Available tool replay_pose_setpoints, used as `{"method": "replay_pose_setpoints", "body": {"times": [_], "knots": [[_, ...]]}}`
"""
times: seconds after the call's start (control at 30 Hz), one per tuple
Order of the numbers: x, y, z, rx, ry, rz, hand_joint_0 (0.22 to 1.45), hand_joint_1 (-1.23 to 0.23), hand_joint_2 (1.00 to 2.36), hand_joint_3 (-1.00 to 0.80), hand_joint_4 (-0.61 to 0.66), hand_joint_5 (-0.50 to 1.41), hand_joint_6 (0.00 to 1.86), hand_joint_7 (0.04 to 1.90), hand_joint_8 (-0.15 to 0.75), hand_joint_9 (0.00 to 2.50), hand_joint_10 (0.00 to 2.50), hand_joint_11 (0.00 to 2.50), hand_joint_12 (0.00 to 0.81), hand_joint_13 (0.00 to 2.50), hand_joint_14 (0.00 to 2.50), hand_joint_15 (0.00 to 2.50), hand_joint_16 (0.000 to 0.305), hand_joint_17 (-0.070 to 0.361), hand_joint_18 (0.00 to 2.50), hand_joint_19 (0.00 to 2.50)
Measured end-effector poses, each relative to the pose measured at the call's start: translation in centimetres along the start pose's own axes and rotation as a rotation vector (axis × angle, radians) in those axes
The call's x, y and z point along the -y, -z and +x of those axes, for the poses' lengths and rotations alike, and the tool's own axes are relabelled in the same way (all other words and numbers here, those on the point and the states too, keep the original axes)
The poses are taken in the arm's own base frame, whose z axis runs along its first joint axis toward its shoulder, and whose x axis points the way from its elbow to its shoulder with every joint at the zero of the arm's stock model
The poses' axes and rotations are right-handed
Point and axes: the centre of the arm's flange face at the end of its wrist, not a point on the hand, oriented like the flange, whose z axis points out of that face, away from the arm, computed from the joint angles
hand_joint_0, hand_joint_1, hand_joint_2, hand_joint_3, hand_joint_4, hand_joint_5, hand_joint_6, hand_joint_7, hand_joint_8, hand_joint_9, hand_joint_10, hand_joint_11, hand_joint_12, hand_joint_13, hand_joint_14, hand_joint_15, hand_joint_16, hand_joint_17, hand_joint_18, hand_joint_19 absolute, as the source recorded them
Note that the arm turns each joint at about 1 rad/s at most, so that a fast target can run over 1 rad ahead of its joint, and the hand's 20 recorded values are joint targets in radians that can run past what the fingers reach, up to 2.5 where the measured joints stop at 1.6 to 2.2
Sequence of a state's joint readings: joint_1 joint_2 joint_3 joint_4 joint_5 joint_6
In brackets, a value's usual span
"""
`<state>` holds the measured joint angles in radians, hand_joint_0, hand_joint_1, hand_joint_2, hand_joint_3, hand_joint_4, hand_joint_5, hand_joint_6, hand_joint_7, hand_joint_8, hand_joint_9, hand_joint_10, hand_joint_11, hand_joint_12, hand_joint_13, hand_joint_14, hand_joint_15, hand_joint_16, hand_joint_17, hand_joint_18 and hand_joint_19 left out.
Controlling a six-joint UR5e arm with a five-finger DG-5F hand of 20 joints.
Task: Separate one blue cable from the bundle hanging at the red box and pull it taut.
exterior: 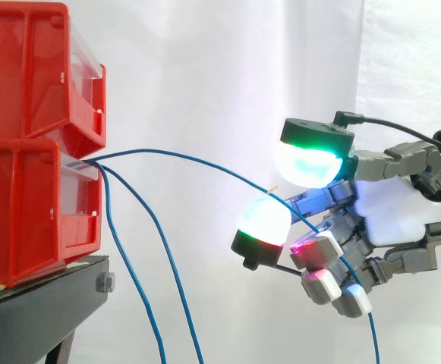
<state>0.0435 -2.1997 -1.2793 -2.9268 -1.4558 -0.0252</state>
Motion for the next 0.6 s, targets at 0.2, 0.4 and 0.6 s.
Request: {"method": "replay_pose_setpoints", "body": {"times": [0.2,0.4,0.6], "knots": [[0.16,0.04,0.12,-0.002,0.001,0.003,0.63,-0.70,1.01,-0.18,0.18,-0.22,0.88,0.78,0.349,1.01,0.01,1.39,0.425,0.99,0.03,0.82,0.063,0.143,0.92,0.94],[0.50,0.06,0.16,-0.001,0.001,-0.005,0.63,-0.74,1.01,-0.11,0.20,-0.21,0.91,0.76,0.367,1.03,0.00,1.41,0.441,1.01,0.02,0.82,0.068,0.152,0.95,0.91],[0.44,-0.04,0.18,-0.001,0.001,-0.016,0.59,-0.71,1.01,-0.31,0.16,-0.22,0.90,0.82,0.327,1.00,0.01,1.47,0.406,0.97,0.03,0.84,0.059,0.133,0.87,0.97]]}}
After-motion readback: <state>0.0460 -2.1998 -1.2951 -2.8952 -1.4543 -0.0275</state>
